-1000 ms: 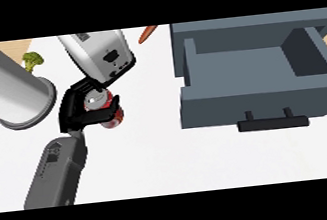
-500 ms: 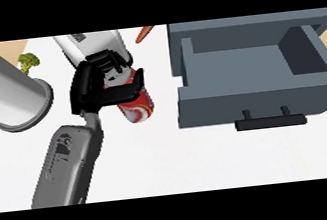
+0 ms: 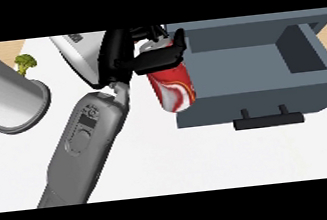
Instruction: Pick up the can, place it into the drawer and close the drawer
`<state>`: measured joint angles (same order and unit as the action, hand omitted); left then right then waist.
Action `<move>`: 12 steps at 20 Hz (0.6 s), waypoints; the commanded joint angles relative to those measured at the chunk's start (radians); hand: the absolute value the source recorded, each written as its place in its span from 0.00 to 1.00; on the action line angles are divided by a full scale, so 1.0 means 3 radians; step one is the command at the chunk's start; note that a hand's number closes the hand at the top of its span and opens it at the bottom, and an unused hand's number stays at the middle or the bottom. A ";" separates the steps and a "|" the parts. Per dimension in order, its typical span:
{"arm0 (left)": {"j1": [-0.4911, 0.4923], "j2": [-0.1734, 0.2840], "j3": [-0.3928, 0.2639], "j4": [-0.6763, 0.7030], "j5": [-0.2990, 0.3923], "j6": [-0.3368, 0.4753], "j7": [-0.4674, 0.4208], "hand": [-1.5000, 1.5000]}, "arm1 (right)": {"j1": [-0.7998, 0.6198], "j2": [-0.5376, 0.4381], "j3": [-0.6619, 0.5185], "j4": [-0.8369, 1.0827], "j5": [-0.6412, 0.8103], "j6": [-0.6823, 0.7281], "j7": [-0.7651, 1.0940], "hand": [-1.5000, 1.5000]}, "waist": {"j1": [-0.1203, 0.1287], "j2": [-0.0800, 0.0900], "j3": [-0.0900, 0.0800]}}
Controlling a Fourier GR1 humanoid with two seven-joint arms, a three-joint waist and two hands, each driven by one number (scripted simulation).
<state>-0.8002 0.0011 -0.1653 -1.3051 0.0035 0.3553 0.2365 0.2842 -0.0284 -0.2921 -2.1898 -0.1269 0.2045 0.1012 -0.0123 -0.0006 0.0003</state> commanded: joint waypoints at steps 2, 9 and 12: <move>-0.0534 -0.0003 -0.0154 0.0266 0.0002 0.0296 0.0156 1.00 | 0.0111 -0.0018 -0.0025 -0.0160 -0.0058 0.0079 0.0081 0.00 | -0.0021 0.0000 0.0000; -0.1313 -0.0004 -0.0091 0.1136 0.0291 0.0436 0.0075 1.00 | 0.0078 0.0050 0.0000 -0.0085 -0.0059 0.0081 0.0023 0.00 | -0.0053 0.0011 0.0002; -0.1637 -0.0004 -0.0073 0.1367 0.0373 0.0443 0.0158 1.00 | 0.0051 0.0037 0.0000 -0.0108 -0.0062 0.0064 0.0091 0.00 | -0.0058 0.0011 0.0002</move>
<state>-1.1873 0.0001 -0.1863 -0.9797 0.0924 0.4768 0.2675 0.2876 -0.0188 -0.2818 -2.2112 -0.1268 0.2167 0.1204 -0.0274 0.0032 0.0007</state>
